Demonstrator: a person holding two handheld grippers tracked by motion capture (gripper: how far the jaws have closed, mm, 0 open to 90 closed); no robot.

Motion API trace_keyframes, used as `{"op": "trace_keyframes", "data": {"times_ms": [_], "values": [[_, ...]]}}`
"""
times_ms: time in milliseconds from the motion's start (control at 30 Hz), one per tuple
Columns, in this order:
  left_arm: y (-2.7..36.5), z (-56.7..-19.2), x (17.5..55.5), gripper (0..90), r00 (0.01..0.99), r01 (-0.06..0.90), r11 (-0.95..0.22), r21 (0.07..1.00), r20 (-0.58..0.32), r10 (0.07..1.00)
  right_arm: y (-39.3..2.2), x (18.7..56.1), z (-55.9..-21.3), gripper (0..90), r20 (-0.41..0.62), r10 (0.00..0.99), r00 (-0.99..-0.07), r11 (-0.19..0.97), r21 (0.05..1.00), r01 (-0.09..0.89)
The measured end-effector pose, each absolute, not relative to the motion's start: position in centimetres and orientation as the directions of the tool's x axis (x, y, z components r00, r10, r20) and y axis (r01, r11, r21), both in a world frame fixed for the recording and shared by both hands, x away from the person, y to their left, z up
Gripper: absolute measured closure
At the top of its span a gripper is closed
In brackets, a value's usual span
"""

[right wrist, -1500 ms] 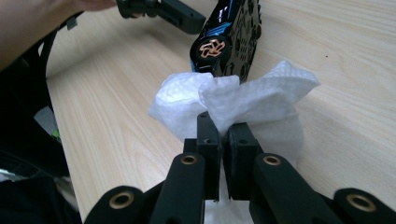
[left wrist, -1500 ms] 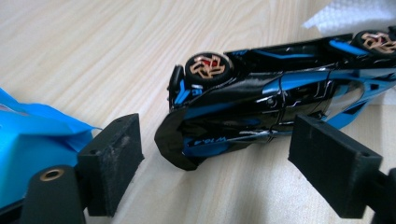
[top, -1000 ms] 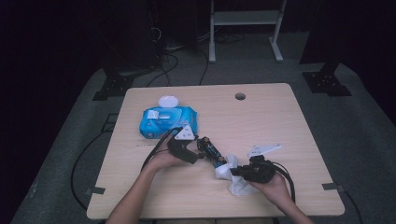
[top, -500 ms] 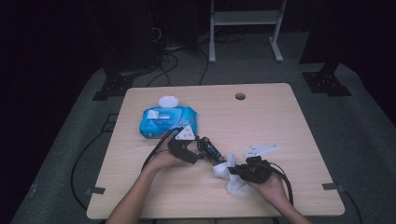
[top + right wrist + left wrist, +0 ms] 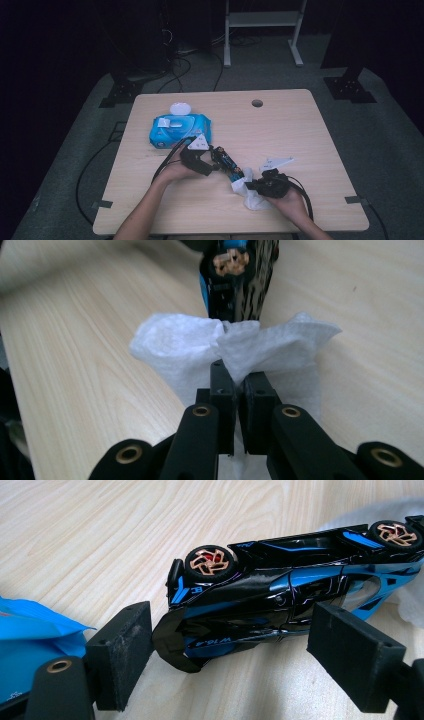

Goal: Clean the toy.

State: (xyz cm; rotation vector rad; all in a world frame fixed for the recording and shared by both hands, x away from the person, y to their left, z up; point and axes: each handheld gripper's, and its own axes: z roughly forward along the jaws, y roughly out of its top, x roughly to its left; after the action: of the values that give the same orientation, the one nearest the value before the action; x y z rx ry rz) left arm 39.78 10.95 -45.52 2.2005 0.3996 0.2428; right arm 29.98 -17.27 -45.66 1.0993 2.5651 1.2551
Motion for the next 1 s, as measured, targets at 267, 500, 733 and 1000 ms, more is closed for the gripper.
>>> {"op": "trace_keyframes", "data": {"times_ms": [267,500,733,1000], "values": [[10.7,-45.7,39.7,17.9,0.933,0.2,-0.591,0.781,0.033,0.359,-17.1,29.5,-44.6,85.0,0.191,0.636,-0.748,0.389,0.757,0.525],[10.9,-45.5,39.3,17.9,0.933,0.202,-0.611,0.765,0.04,0.358,-17.4,29.9,-45.2,85.0,0.182,0.656,-0.732,0.395,0.744,0.539],[11.5,-45.6,38.3,22.5,0.947,0.177,-0.604,0.777,0.033,0.32,-18.3,29.9,-44.8,84.9,0.163,0.667,-0.727,0.381,0.764,0.521],[12.3,-45.6,39.0,51.7,0.928,0.215,-0.575,0.79,0.019,0.372,-18.6,30.3,-44.5,84.8,0.161,0.645,-0.747,0.387,0.773,0.502]]}}
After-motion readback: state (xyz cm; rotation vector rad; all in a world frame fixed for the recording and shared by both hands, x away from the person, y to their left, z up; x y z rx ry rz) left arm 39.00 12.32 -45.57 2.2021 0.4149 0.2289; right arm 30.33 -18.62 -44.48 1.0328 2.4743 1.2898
